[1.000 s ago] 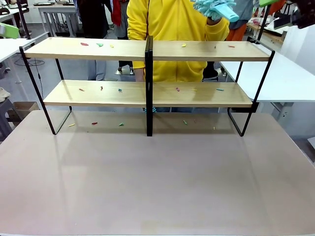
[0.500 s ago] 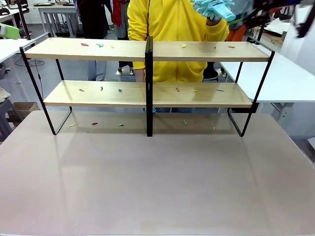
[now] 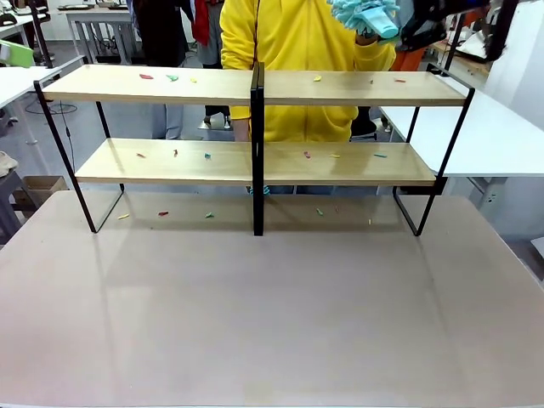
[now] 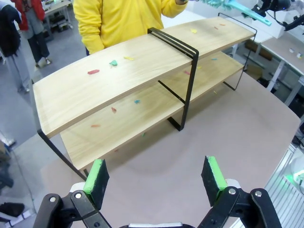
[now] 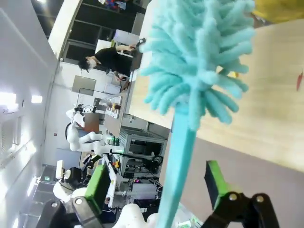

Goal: Clean the shelves.
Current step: Pick up the Duster when the human hands it over.

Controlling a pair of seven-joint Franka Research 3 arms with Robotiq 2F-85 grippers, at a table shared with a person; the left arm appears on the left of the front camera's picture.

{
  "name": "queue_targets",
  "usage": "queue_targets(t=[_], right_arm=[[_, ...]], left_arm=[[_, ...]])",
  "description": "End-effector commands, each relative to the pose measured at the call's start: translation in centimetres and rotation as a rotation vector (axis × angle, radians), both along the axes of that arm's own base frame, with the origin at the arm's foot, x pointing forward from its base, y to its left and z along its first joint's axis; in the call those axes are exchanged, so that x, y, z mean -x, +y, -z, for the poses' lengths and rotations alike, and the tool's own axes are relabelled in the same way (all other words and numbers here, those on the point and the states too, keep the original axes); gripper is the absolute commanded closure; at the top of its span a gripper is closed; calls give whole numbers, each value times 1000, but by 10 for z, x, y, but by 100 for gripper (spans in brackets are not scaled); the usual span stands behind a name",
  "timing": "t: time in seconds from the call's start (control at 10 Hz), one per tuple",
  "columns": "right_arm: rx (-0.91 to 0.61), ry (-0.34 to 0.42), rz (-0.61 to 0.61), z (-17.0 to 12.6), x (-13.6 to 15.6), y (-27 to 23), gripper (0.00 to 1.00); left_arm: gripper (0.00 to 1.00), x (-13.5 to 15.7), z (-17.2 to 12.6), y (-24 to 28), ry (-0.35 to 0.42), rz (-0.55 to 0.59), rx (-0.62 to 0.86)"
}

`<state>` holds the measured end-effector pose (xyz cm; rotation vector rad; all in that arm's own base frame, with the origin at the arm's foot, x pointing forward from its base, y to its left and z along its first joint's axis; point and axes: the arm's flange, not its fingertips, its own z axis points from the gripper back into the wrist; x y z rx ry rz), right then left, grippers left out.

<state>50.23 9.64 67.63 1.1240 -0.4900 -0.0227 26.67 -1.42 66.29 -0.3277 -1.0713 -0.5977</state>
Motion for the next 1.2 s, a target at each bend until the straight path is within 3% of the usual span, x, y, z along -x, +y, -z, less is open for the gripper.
queue_targets(t=[0.0, 0.1, 0.2, 0.3, 0.4, 0.5, 0.6, 1.1], right_arm=[[-39, 16, 0, 6, 8, -3, 0], [-34, 20, 8, 9, 7, -4, 0], [-25, 29, -5, 11, 8, -4, 56], [-23, 42, -6, 12, 6, -2, 56], [-27, 47, -2, 12, 5, -1, 100], [-30, 48, -3, 12, 4, -1, 61], [-27, 44, -8, 12, 4, 1, 100], [-21, 34, 6, 12, 5, -2, 100]], left_arm=[[0, 1, -1, 0, 0, -12, 1], [0, 1, -1, 0, 0, -12, 1], [0, 1, -1, 0, 0, -12, 1], [0, 1, -1, 0, 0, -12, 1], [0, 1, -1, 0, 0, -12, 1], [0, 1, -1, 0, 0, -12, 1], [0, 1, -1, 0, 0, -12, 1], [0, 1, -1, 0, 0, -12, 1]])
